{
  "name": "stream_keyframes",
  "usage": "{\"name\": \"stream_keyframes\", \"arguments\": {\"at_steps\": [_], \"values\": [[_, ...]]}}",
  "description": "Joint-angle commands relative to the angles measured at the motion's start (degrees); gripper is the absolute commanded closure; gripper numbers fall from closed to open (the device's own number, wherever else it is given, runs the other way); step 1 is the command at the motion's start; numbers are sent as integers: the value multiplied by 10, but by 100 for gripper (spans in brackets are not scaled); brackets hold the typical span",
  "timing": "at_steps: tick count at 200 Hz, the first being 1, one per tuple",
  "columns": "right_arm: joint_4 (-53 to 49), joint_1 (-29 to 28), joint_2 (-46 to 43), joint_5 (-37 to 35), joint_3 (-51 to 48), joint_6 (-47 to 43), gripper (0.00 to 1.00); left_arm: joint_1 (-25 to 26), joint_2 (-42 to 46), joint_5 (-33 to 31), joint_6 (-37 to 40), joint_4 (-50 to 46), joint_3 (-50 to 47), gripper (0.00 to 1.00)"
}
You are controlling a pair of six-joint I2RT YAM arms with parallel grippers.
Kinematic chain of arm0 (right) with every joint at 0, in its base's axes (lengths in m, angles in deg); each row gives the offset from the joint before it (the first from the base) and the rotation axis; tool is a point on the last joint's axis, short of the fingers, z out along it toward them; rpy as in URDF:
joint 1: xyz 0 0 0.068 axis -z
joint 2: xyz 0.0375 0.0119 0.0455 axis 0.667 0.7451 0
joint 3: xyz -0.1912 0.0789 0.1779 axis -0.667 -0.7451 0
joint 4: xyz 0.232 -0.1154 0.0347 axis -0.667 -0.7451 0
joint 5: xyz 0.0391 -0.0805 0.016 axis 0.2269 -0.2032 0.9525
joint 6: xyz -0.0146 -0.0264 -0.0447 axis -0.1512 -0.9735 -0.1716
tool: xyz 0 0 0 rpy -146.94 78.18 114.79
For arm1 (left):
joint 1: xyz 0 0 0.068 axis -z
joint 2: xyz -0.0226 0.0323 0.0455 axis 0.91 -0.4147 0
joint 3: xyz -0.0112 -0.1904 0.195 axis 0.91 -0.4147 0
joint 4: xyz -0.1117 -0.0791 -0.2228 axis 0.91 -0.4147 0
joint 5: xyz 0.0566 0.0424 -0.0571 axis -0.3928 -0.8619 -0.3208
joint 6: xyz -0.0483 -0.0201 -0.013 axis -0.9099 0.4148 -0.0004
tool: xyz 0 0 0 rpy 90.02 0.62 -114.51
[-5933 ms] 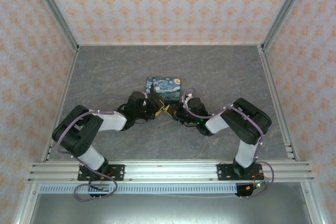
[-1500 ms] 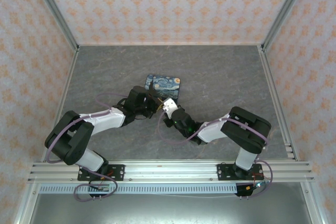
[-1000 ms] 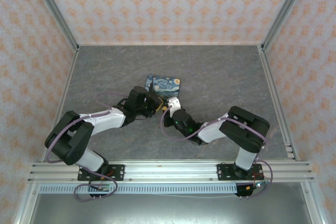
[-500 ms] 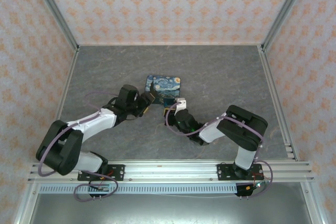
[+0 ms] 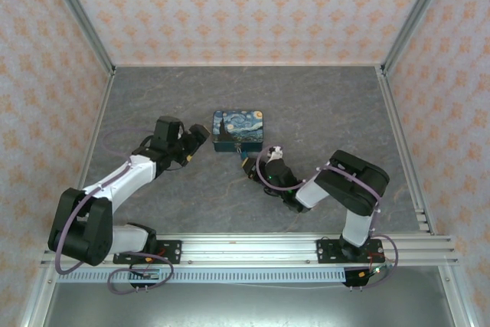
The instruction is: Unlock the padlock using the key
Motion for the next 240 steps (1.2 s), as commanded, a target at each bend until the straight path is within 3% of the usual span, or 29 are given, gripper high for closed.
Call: {"name": "stream_keyframes", "arguments": {"at_steps": [1,42,57,75,176,207,240], "values": [[-37,15,-50,-7,-11,7,69,-12,-18,3,52,-20,36,11],[-114,41,-138,1,-23,-69,43,-16,-72,31,104,-18,84,13],[-99,54,-149,41,-22,-98,30,-16,-99,50,121,-17,106,14],[-76,78,-136,110,-10,-110,22,-16,-137,75,134,-16,133,17],[-34,142,-21,219,91,-107,20,-10,-224,137,146,20,105,31],[-27,171,3,247,120,-139,20,1,-240,134,136,29,79,39],[1,180,-6,251,96,-159,20,12,-212,106,95,63,25,41]]}}
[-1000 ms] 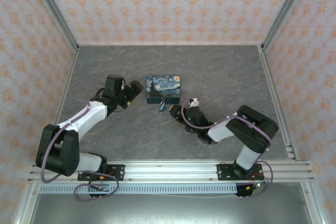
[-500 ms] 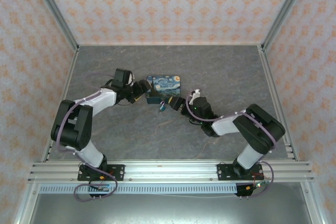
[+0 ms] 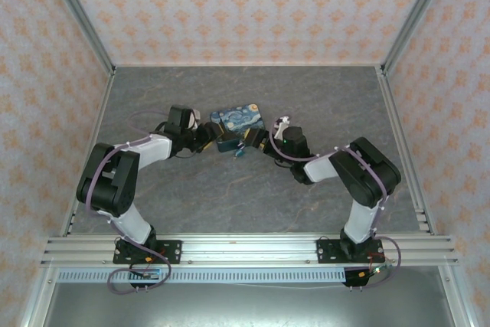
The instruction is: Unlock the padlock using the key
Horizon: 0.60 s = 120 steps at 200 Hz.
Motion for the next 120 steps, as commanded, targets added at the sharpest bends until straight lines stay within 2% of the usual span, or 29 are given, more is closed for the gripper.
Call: {"name": "stream_keyframes", "arguments": {"at_steps": [1,39,82,106,120], "values": [[48,4,-9,16,-9,-36,20,14,-1,-34,-20,-42,-54,41],[60,2,-19,24,-54,-50,23,25,22,-52,-32,-51,-58,41],[84,-22,18,45,-38,-65,23,26,27,-59,-31,-63,-50,41],[76,-28,46,61,-8,-72,32,27,30,-58,-32,-64,-51,40],[75,-29,62,62,5,-70,34,27,35,-56,-37,-53,-58,37]]}}
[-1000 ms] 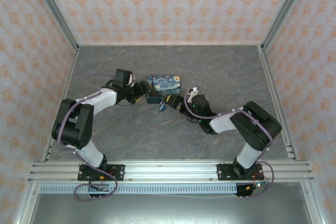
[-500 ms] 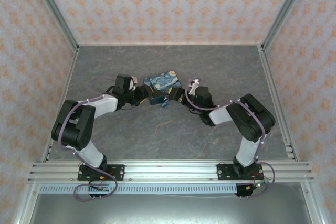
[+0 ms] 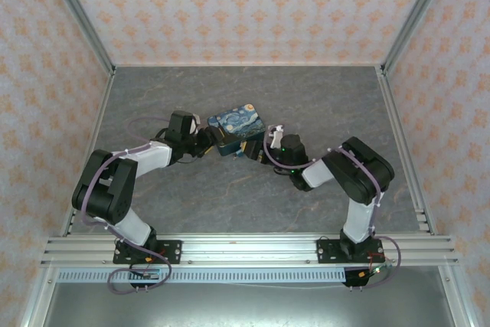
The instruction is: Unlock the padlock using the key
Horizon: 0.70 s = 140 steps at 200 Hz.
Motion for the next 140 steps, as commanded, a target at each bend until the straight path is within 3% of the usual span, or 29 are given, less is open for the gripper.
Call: {"name": "stream_keyframes", "arguments": {"at_steps": [1,94,140], "values": [[26,-3,26,17,30,-16,34,8,2,-27,-1,-71,-22,37],[80,-7,91,35,65,-4,33,9,8,-31,-3,-73,-25,35],[139,-8,90,46,42,0,43,10,8,-33,-3,-78,-22,35]]}}
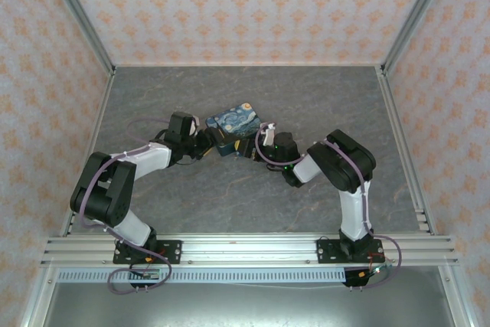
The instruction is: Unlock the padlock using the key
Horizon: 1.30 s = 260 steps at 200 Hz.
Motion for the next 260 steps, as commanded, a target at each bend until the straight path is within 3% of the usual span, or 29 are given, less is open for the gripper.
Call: {"name": "stream_keyframes", "arguments": {"at_steps": [1,65,129,151,172,196,233,260], "values": [[72,-5,2,20,-10,-1,43,7,-4,-25,-1,-65,-15,35],[54,-4,-13,14,-27,-12,55,7,-6,-26,0,-69,-13,35],[48,-4,-26,11,-47,-18,59,6,-5,-28,0,-70,-13,35],[47,-4,-26,10,-49,-17,70,6,-7,-28,0,-71,-13,35],[44,-4,-22,10,-44,-15,74,7,-8,-27,2,-72,-11,36],[28,-4,-19,7,-31,-15,73,6,-8,-27,1,-73,-11,36],[18,2,-26,-15,-46,-21,59,6,-3,-30,2,-77,-11,36],[18,7,-17,-6,-39,-21,56,7,-4,-28,3,-80,-7,36]]}}
